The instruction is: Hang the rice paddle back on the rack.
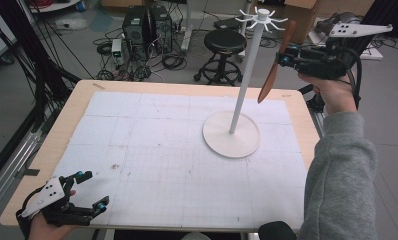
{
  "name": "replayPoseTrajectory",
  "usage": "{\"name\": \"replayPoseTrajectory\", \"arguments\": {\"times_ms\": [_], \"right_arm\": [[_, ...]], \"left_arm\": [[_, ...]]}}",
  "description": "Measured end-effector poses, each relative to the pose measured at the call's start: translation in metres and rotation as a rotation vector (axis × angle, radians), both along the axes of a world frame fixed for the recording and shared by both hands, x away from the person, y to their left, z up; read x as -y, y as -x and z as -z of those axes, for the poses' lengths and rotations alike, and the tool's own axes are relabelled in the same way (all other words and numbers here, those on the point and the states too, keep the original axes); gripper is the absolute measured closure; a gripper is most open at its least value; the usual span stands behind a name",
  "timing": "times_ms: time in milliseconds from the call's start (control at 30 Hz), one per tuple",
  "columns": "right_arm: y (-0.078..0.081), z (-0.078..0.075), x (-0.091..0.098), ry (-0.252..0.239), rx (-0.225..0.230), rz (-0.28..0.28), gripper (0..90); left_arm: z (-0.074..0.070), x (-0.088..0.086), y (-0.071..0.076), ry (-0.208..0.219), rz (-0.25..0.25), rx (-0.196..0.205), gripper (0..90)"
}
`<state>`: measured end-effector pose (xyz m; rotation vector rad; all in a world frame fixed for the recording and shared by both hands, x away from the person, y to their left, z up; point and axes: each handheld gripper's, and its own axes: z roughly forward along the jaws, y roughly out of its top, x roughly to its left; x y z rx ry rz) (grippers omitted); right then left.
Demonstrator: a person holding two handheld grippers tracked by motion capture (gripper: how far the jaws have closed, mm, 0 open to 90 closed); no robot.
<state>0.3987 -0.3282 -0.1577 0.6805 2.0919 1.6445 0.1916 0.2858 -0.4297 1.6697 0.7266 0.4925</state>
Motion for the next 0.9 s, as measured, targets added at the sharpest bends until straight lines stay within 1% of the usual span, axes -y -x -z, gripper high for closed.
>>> {"name": "replayPoseTrajectory", "arguments": {"times_ms": [33, 100, 167, 200, 333, 467, 500, 567, 633, 767, 833, 867, 900], "right_arm": [[0.000, 0.000, -0.001, -0.001, -0.002, 0.001, 64.4], [0.000, 0.000, -0.003, 0.011, 0.015, 0.006, 64.4], [-0.001, -0.001, -0.004, -0.006, 0.026, 0.003, 64.4], [-0.001, -0.001, -0.004, -0.006, 0.028, 0.007, 64.4], [-0.003, -0.001, -0.007, 0.009, 0.014, 0.014, 64.4], [-0.005, -0.001, -0.010, 0.018, 0.022, 0.027, 64.5], [-0.005, -0.001, -0.011, 0.018, 0.015, 0.028, 64.5], [-0.006, -0.002, -0.014, 0.023, 0.015, 0.026, 64.4], [-0.006, -0.004, -0.016, 0.036, 0.021, 0.031, 64.4], [-0.006, -0.006, -0.018, 0.043, 0.019, 0.039, 64.4], [-0.007, -0.006, -0.019, 0.054, 0.016, 0.045, 64.4], [-0.007, -0.005, -0.019, 0.061, 0.008, 0.053, 64.4], [-0.007, -0.004, -0.020, 0.068, 0.011, 0.055, 64.4]], "left_arm": [[0.000, 0.000, 0.000, -0.004, 0.001, -0.001, 1.8], [0.001, 0.000, 0.000, -0.020, 0.002, 0.000, 1.8], [0.001, 0.001, 0.000, -0.021, 0.004, 0.002, 1.8], [0.000, 0.002, 0.001, -0.018, 0.002, 0.003, 1.8], [0.001, 0.001, 0.001, -0.024, 0.003, 0.001, 1.8], [0.001, 0.001, 0.001, -0.028, 0.001, 0.002, 1.8], [0.001, 0.001, 0.002, -0.024, -0.002, 0.002, 1.8], [0.001, 0.000, 0.002, -0.025, -0.003, 0.002, 1.8], [0.001, 0.000, 0.002, -0.032, -0.003, 0.003, 1.8], [0.002, 0.000, 0.002, -0.042, -0.004, 0.000, 1.8], [0.002, 0.000, 0.002, -0.043, -0.004, 0.001, 1.8], [0.002, 0.000, 0.002, -0.044, -0.004, 0.001, 1.8], [0.002, 0.000, 0.002, -0.044, -0.003, 0.000, 1.8]]}}
